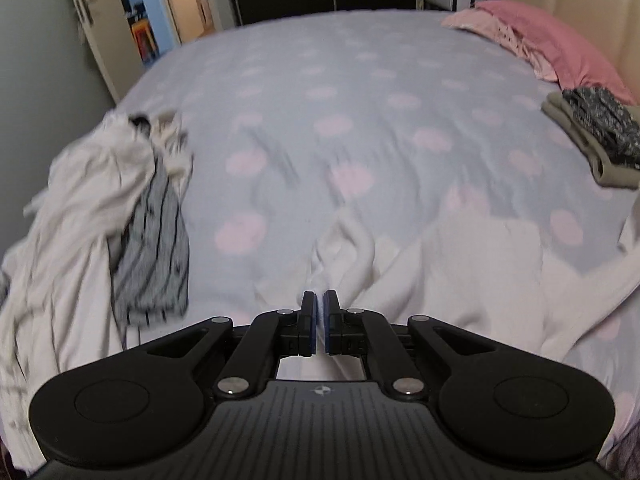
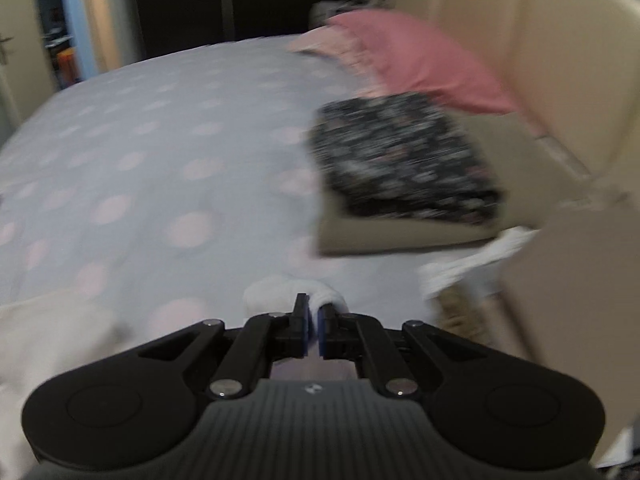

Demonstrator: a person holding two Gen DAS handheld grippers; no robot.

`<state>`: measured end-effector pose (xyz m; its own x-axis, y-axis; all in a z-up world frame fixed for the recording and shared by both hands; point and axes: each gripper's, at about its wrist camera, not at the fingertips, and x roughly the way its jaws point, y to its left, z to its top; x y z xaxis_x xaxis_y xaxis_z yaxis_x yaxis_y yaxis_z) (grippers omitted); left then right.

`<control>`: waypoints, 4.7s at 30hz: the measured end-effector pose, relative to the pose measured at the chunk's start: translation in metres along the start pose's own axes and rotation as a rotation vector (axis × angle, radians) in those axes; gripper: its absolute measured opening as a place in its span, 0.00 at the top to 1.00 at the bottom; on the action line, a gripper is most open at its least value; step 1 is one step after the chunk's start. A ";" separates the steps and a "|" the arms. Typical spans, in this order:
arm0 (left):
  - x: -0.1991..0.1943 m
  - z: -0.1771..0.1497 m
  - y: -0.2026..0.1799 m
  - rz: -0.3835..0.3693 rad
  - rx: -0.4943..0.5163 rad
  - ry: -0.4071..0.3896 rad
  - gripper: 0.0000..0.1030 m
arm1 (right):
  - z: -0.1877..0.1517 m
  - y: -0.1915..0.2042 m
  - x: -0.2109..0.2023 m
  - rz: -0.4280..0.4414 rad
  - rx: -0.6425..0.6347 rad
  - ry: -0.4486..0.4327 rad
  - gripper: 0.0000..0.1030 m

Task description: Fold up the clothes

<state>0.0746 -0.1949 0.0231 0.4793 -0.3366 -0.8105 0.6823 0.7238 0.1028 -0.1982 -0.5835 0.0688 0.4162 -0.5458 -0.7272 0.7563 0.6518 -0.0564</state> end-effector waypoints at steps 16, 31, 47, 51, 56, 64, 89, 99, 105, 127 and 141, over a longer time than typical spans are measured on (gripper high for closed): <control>0.025 -0.052 -0.003 -0.067 0.003 0.142 0.98 | -0.012 -0.010 0.027 -0.092 -0.046 0.132 0.83; 0.026 -0.010 0.019 -0.089 -0.001 0.084 0.72 | -0.028 0.078 0.028 0.275 -0.185 0.177 0.63; 0.103 0.033 0.015 -0.122 0.093 0.100 0.61 | -0.022 0.201 0.104 0.479 -0.373 0.237 0.54; 0.108 0.028 0.015 -0.135 0.095 0.139 0.79 | -0.021 0.213 0.124 0.469 -0.378 0.269 0.53; 0.100 0.021 0.015 -0.158 0.120 0.131 0.92 | -0.026 0.219 0.142 0.505 -0.341 0.340 0.82; 0.067 0.021 0.026 -0.116 0.045 0.003 0.94 | -0.012 0.198 0.103 0.485 -0.274 0.224 0.90; -0.262 0.088 0.011 -0.170 -0.045 -0.825 0.95 | 0.065 0.071 -0.248 0.250 -0.238 -0.678 0.92; -0.358 0.051 0.001 -0.183 -0.043 -0.995 0.95 | 0.031 0.032 -0.377 0.219 -0.167 -0.961 0.92; -0.390 0.029 0.000 -0.198 -0.038 -1.020 0.95 | 0.003 0.012 -0.416 0.242 -0.121 -1.036 0.92; -0.099 0.134 0.008 -0.048 -0.107 -0.470 0.95 | 0.062 0.115 -0.142 0.247 -0.310 -0.544 0.92; 0.106 0.157 -0.002 -0.016 -0.039 -0.157 0.95 | 0.092 0.178 0.084 0.217 -0.376 -0.170 0.92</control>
<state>0.2109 -0.3266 0.0270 0.5512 -0.4365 -0.7111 0.6702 0.7393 0.0657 0.0177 -0.5618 0.0606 0.6447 -0.4340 -0.6293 0.4202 0.8889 -0.1825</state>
